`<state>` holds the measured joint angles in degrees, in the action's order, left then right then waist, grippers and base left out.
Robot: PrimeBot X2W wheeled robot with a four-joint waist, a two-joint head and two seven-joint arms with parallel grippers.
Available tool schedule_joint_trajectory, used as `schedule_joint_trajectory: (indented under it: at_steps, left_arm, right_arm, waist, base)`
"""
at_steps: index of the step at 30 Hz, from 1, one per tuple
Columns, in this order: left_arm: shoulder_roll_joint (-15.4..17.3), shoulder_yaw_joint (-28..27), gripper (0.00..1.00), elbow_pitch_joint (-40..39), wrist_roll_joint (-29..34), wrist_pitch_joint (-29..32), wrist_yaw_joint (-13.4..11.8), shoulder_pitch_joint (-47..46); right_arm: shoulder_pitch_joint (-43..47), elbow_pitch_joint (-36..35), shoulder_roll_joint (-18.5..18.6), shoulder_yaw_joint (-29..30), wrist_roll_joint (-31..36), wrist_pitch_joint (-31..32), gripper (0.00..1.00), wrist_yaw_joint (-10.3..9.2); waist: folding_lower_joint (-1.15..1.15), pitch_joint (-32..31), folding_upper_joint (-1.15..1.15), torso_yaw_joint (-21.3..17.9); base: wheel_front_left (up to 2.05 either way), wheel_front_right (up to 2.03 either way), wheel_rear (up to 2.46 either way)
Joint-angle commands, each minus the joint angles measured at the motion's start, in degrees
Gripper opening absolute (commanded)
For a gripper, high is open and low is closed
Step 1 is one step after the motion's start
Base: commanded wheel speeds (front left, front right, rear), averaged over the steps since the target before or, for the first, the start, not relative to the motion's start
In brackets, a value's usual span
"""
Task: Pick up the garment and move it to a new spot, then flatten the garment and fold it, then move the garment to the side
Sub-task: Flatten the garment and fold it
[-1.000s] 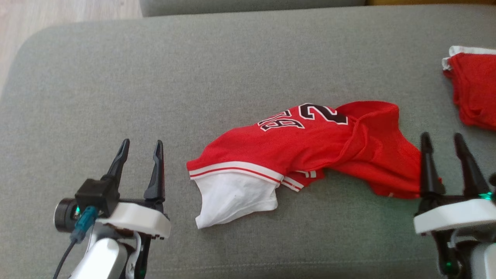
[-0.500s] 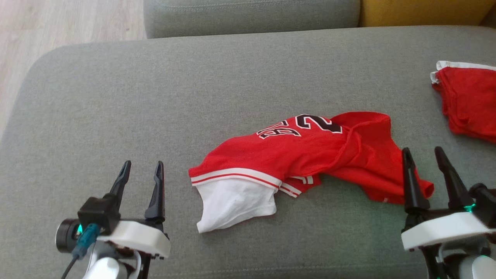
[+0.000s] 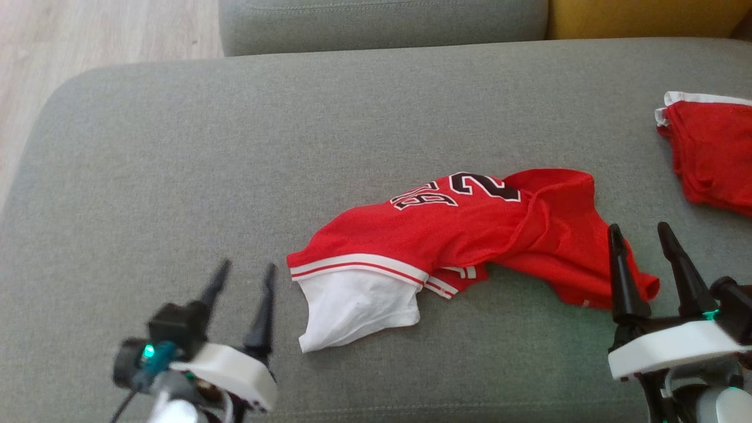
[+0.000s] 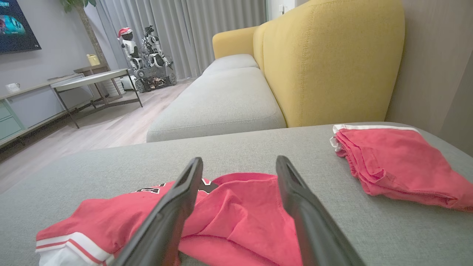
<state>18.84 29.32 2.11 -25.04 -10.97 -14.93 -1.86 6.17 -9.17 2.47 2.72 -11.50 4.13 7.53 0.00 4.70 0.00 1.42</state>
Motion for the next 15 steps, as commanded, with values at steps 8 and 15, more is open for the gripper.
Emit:
schedule_joint_trajectory:
  at_steps: [8, 15]
  left_arm:
    - [-1.6, 4.6, 1.00, 4.3, -6.0, 10.1, 6.1, 0.4]
    - [-2.2, 6.5, 1.00, 8.3, -6.5, 11.8, 7.8, -0.6]
  right_arm:
    - [-2.2, -1.6, 0.5, -1.2, 0.1, 0.5, 1.00, -0.04]
    - [-2.8, -1.5, 0.4, -1.2, 0.0, 0.5, 1.00, -0.04]
  waist:
    - [0.00, 1.1, 0.00, -0.2]
    - [0.00, 1.7, 0.00, -0.4]
  base:
    - [0.00, 0.00, 0.00]
    - [0.00, 0.00, 0.00]
